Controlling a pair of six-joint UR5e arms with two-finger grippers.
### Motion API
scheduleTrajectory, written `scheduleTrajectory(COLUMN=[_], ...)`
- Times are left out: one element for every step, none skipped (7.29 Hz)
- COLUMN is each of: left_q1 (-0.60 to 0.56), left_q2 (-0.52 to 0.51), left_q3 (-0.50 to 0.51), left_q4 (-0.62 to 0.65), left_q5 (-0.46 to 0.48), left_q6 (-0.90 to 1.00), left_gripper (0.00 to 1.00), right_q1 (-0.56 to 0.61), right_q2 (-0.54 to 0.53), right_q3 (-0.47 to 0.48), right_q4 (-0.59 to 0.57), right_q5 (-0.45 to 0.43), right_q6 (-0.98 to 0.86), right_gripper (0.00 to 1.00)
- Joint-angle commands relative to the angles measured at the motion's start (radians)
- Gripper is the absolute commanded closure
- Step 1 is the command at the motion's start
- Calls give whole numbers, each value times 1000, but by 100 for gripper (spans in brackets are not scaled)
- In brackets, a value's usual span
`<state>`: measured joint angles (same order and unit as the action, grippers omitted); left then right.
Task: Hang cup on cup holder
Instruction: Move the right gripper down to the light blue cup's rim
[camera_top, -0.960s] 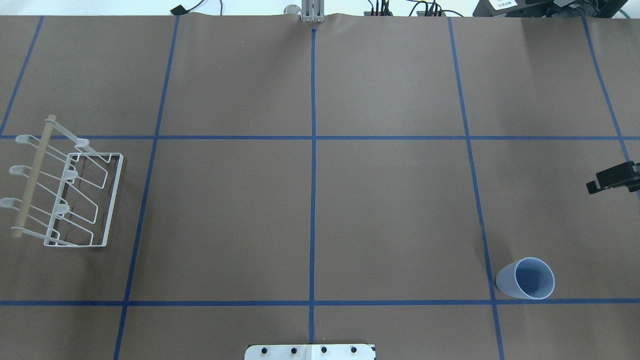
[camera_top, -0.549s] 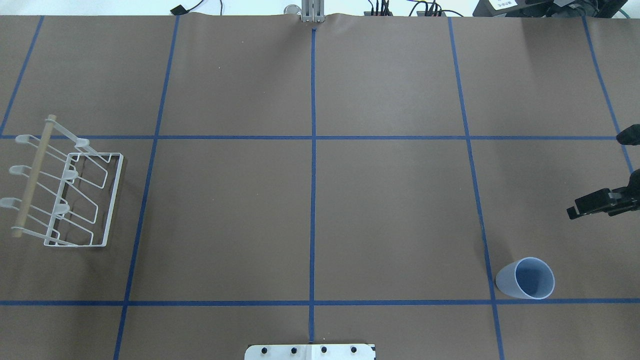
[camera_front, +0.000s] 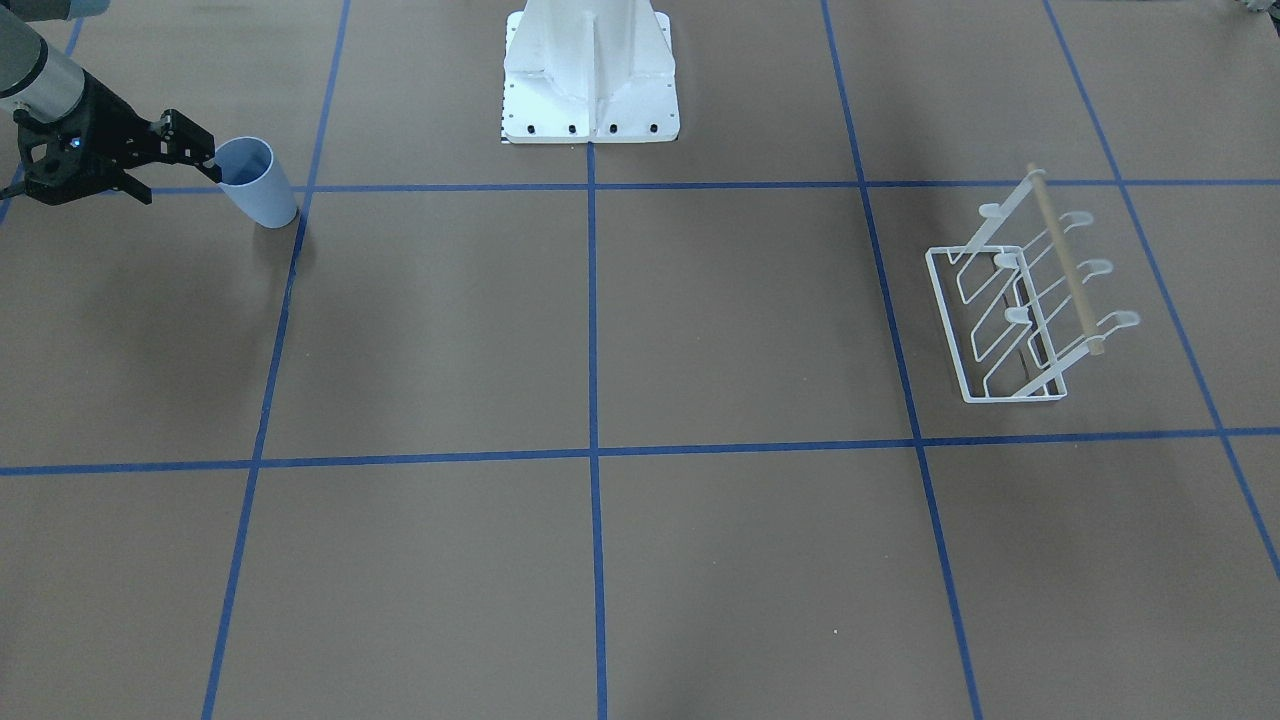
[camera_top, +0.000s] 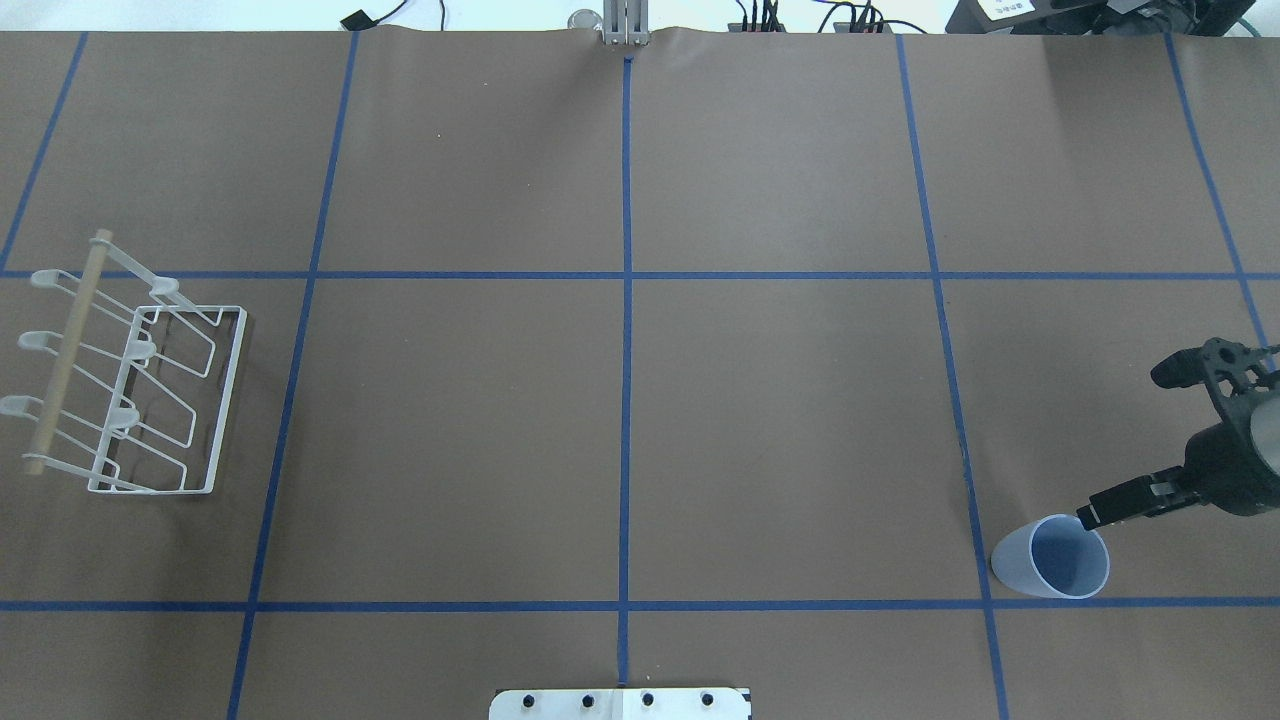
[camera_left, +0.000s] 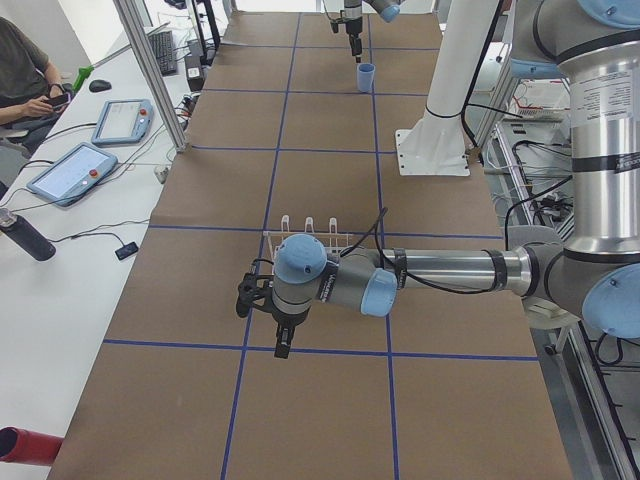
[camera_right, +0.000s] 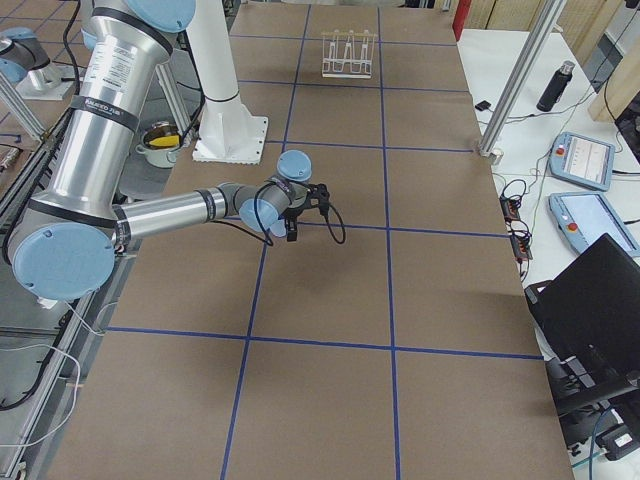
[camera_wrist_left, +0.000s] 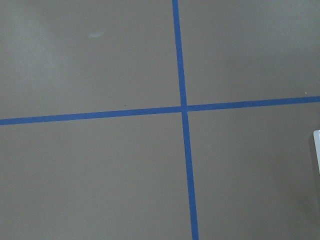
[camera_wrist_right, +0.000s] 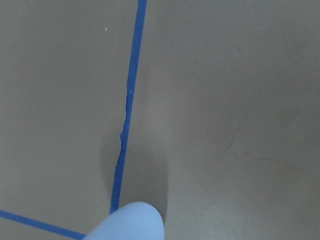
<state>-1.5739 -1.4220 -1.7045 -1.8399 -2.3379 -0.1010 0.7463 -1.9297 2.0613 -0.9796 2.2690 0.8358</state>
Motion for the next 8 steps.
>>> scheduleTrajectory(left_q1=[0, -2, -2, -2, -2, -2, -2, -2], left_q2=[0, 1, 2, 2, 2, 2, 2, 2], left_q3=[-1, -1, -1, -1, -1, -1, -1, -1], left_q4=[1, -1, -1, -1, 1, -1, -1, -1], left_q5=[0, 0, 0, -1, 0, 0, -1, -1], left_q6=[1, 1, 1, 1, 1, 1, 1, 1], left_gripper=[2, 2, 2, 2, 2, 2, 2, 2], right_q1=[-66, -123, -157, -148, -150, -147, -148, -148], right_q2=[-41, -45, -48, -48, -45, -45, -45, -43], right_q3=[25, 26, 23, 26, 26, 26, 25, 25], right_q4=[65, 64, 64, 64, 64, 64, 64, 64], right_q5=[-6, -69, -154, -155, -155, -155, -158, -160], right_q6=[-3, -3, -4, -6, -6, -6, -4, -4], right_gripper=[3, 4, 6, 10, 13, 25, 40, 70])
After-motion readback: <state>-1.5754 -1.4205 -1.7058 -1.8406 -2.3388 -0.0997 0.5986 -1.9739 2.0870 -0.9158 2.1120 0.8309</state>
